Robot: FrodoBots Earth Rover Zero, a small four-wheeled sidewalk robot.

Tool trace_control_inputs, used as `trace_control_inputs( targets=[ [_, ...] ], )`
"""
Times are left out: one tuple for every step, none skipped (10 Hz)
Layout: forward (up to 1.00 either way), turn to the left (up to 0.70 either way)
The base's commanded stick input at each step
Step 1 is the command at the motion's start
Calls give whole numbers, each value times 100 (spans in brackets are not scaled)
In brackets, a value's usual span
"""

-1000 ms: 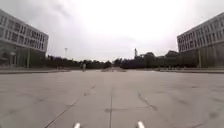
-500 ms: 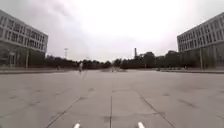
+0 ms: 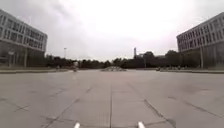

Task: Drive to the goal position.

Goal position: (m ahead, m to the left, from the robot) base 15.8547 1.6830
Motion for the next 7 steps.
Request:
trace_control_inputs(
  targets=[
    [50,0],
    [50,0],
    [50,0],
    [50,0],
    [50,0],
    [50,0],
    [50,0]
  ],
)
